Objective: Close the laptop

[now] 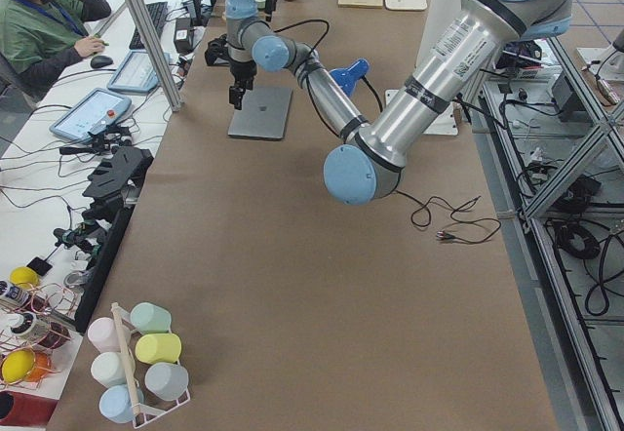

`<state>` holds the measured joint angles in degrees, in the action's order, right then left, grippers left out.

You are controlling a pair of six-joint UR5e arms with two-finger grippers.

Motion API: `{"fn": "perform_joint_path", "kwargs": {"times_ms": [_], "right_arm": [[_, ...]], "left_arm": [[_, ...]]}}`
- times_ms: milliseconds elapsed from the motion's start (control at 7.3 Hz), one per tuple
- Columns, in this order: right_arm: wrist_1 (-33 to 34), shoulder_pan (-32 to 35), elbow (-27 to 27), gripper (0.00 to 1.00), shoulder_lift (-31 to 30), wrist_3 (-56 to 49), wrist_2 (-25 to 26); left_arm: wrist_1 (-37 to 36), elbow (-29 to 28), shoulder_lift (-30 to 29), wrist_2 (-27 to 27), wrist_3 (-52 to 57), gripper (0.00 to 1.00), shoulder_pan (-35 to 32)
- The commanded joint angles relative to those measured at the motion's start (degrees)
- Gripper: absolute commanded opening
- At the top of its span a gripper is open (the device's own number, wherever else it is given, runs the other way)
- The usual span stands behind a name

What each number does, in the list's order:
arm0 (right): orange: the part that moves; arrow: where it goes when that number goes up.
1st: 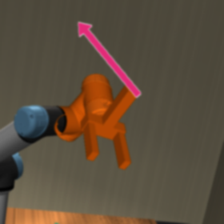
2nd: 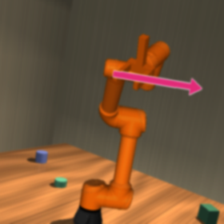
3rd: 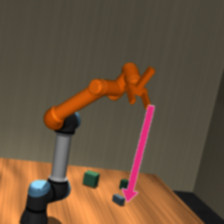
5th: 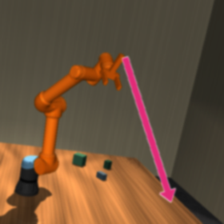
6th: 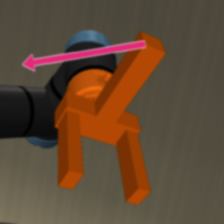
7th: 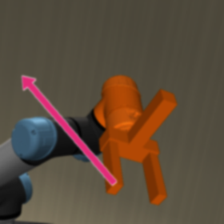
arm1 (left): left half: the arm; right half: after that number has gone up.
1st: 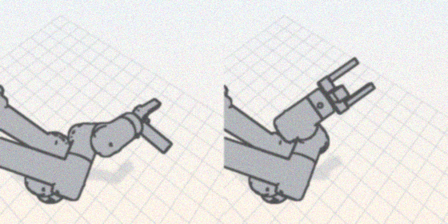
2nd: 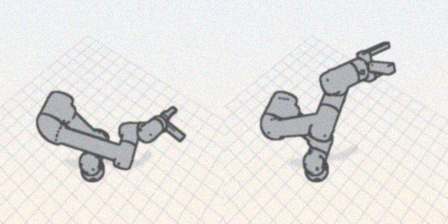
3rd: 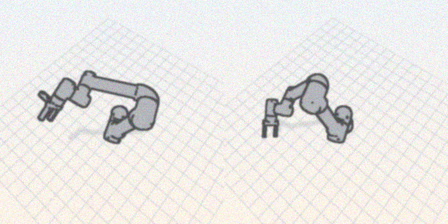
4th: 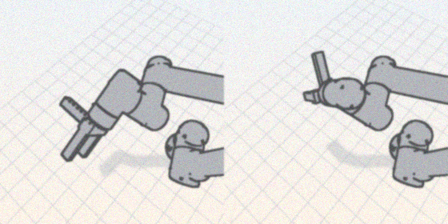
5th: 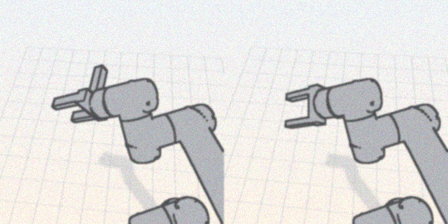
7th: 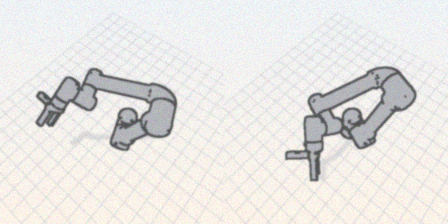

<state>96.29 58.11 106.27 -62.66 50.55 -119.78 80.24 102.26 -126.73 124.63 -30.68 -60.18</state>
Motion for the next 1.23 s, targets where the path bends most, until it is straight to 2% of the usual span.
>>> {"fn": "perform_joint_path", "kwargs": {"times_ms": [0,137,274,548,822,1096], "right_arm": [[0.7,7.0,8.5,1.0,-14.4,-10.9,-4.8],[0.7,10.8,10.0,1.0,-20.5,-18.1,-5.3],[0.7,16.0,10.1,1.0,-26.1,-28.4,-7.8],[1.3,26.4,8.1,1.0,-35.1,-49.8,-8.9],[7.2,33.7,5.3,1.0,-38.7,-63.1,-8.6],[9.5,36.1,5.0,1.0,-42.7,-67.3,-7.9]], "left_arm": [[-9.3,8.2,7.8,0.7,16.7,0.98,-7.8],[-9.4,7.6,11.9,4.2,25.4,0.98,-13.1],[-9.3,7.4,16.4,6.8,32.7,0.98,-17.6],[-9.4,4.0,23.3,7.0,47.7,0.98,-25.3],[-9.1,-2.0,26.7,6.7,56.0,0.98,-29.6],[-9.4,-5.0,30.8,6.9,59.1,0.98,-30.5]]}}
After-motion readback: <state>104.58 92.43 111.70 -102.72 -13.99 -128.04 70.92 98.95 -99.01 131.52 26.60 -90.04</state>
